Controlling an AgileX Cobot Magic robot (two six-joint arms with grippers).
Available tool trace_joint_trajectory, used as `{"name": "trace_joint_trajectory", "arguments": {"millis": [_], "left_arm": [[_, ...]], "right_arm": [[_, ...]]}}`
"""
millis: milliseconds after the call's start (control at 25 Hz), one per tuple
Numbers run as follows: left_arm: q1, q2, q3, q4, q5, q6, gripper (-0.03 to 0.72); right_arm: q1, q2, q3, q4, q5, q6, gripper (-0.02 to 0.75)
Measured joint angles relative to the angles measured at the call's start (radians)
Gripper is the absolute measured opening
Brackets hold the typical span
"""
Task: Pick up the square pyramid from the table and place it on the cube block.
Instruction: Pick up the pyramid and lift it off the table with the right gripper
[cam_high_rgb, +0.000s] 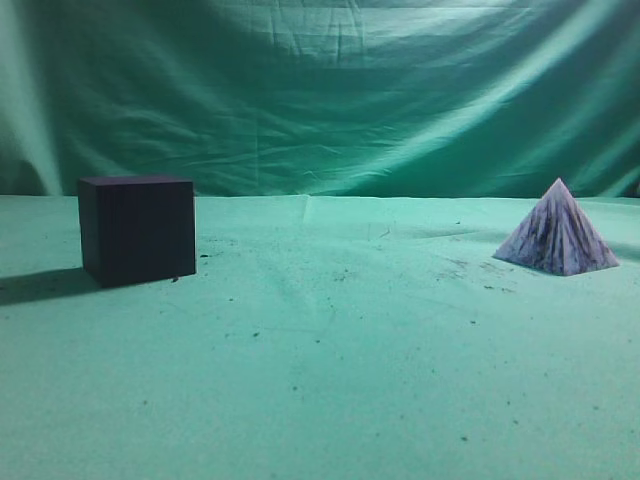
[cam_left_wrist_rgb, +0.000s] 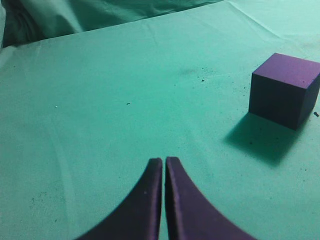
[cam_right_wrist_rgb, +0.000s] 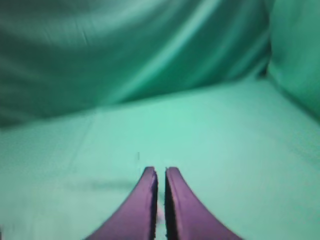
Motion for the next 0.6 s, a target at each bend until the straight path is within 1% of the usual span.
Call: {"name": "trace_joint_trajectory", "arguments": {"millis": [80,120,200,240,280,360,440,600], "left_arm": [[0.0,0.0,0.0,0.0,0.0,0.0,0.0],[0.0,0.0,0.0,0.0,0.0,0.0,0.0],[0.0,0.0,0.0,0.0,0.0,0.0,0.0],[0.0,0.0,0.0,0.0,0.0,0.0,0.0],[0.0,0.0,0.0,0.0,0.0,0.0,0.0],[0.0,0.0,0.0,0.0,0.0,0.0,0.0],[0.0,0.0,0.0,0.0,0.0,0.0,0.0],[0.0,0.0,0.0,0.0,0.0,0.0,0.0]], "right_arm": [[0.0,0.113,-0.072,0.0,0.157,-0.005,0.049],[0.0,0.159,-0.102,0.0,0.208,-0.023,0.049],[0.0,0.266,-0.15,0.016,0.293,-0.126,0.049],[0.003,0.311,-0.178,0.037,0.325,-0.185,0.0],[0.018,0.375,-0.208,0.058,0.359,-0.252,0.0],[0.07,0.481,-0.262,0.071,0.397,-0.321,0.0],[0.148,0.591,-0.313,0.04,0.411,-0.33,0.0],[0.308,0.83,-0.402,-0.13,0.425,-0.226,0.0]]}}
